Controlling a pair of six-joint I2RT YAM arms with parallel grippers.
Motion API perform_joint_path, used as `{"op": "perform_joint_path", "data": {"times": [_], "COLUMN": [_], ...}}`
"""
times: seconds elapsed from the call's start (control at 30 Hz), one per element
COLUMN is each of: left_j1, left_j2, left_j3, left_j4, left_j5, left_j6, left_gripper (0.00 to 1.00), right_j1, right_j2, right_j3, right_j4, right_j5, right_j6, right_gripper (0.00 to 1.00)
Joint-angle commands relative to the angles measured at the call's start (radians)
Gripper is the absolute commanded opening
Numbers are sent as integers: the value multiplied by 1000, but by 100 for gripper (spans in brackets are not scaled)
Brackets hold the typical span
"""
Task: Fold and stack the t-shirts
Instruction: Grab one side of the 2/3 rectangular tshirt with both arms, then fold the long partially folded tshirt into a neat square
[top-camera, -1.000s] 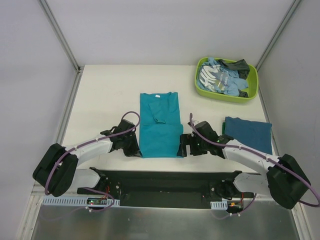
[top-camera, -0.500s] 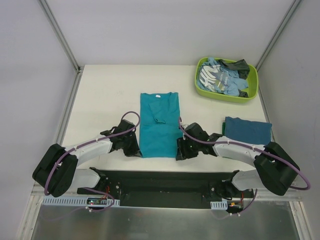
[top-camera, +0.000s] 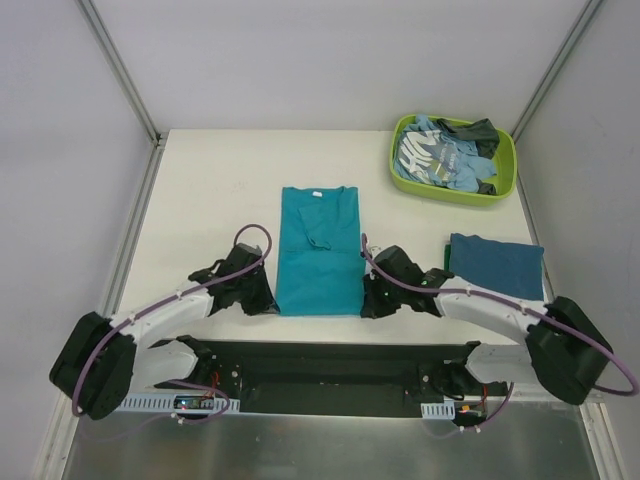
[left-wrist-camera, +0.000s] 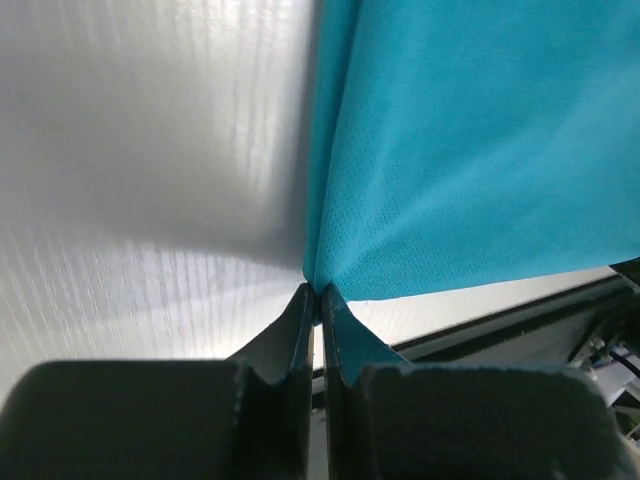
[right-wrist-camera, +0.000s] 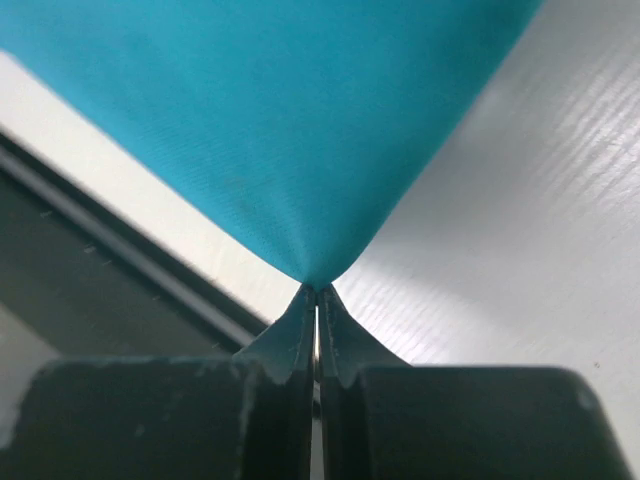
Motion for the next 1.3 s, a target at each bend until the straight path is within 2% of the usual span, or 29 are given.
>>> {"op": "perform_joint_path", "data": {"times": [0.0,0.1,0.3,0.5,0.77,1.03,1.27], "left_j1": [-1,-1,-1,-1,-1,-1,-1], "left_j2": [-180,-338,-644,-788,-666,-482,-316], "left_j3": [-28,-27,22,90,197,247,300], "left_j4": [-46,-104,-288,-315,-301,-214,-108], "left_j5": [26,60,-12,-9,-132,-233,-316], "left_j6": [15,16,13,15,54,71,97], "left_gripper": [0,0,0,0,0,0,0], "right_j1": [3,5,6,3,-52,-222,-337], "right_j2": [-187,-287,-460,-565,-562,-539,-444], "right_j3": [9,30,75,95,87,29,16], "right_j4": [-82,-134,-213,-213,-208,-167,-105], "right_j5": [-103,-250,-448,-467,-392,-369,-372], "right_j6": [-50,-67,-55,-6,-1,-24,-44], "right_gripper": [1,1,1,1,0,0,1]}}
